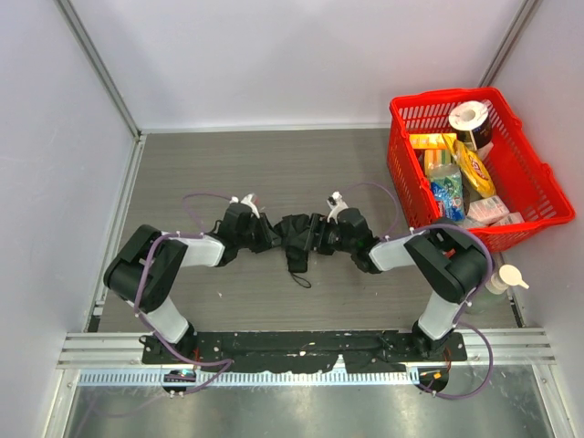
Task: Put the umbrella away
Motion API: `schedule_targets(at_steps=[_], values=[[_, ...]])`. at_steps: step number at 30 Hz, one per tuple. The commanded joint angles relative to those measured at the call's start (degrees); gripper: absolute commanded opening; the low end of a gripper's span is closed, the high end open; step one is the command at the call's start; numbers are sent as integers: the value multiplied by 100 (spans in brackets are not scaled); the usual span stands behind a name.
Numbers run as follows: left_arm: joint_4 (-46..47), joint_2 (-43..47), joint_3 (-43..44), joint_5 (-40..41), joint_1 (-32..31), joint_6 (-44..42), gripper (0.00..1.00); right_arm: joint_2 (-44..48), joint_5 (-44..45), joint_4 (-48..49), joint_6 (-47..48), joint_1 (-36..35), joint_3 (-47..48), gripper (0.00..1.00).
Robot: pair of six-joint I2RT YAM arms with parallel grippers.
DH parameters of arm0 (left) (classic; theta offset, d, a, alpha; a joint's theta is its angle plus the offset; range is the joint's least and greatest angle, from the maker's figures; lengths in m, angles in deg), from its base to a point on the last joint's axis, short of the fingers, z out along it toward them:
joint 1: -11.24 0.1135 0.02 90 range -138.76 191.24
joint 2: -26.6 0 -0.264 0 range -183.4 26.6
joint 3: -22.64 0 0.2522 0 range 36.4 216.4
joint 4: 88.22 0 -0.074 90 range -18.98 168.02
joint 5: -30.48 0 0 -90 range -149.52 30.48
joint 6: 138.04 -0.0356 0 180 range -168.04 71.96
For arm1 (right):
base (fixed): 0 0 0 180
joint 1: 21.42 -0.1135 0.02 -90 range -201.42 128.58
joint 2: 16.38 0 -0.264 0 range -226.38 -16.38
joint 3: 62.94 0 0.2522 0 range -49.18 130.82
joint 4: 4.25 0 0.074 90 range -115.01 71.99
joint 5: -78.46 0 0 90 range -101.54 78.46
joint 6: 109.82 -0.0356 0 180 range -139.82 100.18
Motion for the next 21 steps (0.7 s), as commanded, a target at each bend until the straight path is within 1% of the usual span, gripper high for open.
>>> schedule_targets(at_steps=[1, 2, 3, 4, 5, 6, 7, 9, 10, 13, 15, 17, 18, 21], values=[[-476, -315, -316, 288, 6, -114, 24, -224, 393, 653, -1151, -73, 347, 77], [-441, -324, -334, 288, 6, -96, 24, -233, 741, 391, -1117, -186, 444, 77], [-406, -315, -360, 288, 6, -79, 25, -225, 936, -204, -1055, -266, 698, 75], [-371, -315, -386, 279, 6, -70, 26, -251, 1243, -401, -785, -432, 805, 72], [-362, -289, -404, 262, 6, -53, 28, -216, 1420, -855, -617, -494, 980, 66], [-362, -263, -421, 262, 6, -52, 31, -181, 1857, -1078, -528, -643, 1025, 63], [-362, -202, -456, 262, 6, -44, 37, -120, 2157, -1254, -388, -714, 1078, 55], [-370, 0, -588, 349, 14, -17, 47, 12, 2571, -1378, -352, -820, 1052, 47], [-388, 114, -650, 393, 14, -9, 52, 48, 2764, -1379, -369, -855, 1034, 45], [-528, 614, -860, 621, 23, 27, 64, -31, 3169, -1527, -492, -855, 1156, 44], [-738, 1079, -992, 753, 41, 53, 69, -154, 3415, -1415, -449, -855, 1271, 44], [-1081, 1633, -1089, 876, 76, 36, 72, -347, 3478, -1038, -239, -760, 1428, 45], [-1248, 1967, -1116, 929, 102, 1, 73, -504, 3513, -1053, -168, -724, 1525, 46], [-1889, 3099, -1081, 1192, 120, -201, 75, -892, 3136, -695, -1, -303, 2008, 50]])
